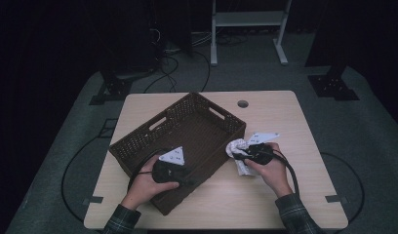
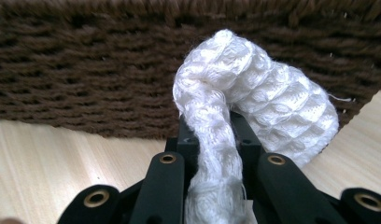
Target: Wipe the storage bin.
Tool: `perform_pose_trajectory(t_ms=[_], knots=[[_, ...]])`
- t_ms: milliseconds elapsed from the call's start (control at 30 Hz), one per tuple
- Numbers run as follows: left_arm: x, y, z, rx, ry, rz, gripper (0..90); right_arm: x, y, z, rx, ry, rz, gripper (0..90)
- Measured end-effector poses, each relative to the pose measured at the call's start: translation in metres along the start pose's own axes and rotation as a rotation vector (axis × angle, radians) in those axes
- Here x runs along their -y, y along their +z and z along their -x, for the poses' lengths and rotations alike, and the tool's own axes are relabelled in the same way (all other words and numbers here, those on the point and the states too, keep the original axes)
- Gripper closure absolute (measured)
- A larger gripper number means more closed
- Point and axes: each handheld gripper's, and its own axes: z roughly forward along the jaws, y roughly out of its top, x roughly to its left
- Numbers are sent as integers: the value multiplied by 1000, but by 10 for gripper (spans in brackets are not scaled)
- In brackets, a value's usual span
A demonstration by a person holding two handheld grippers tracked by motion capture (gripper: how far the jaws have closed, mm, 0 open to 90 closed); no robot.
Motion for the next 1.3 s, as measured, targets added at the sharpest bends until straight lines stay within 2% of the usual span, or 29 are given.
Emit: perform_pose_trajectory(t_ms=[433,833,967,1300], knots=[[0,0,0,0,2,-2,613,11,17,4,11,3,-90,773],[0,0,0,1,2,-2,613,19,29,7,11,9,-147,773],[0,0,0,1,1,-2,613,20,30,7,12,14,-153,772],[0,0,0,2,-2,1,612,16,28,-3,-2,-21,-169,772]])
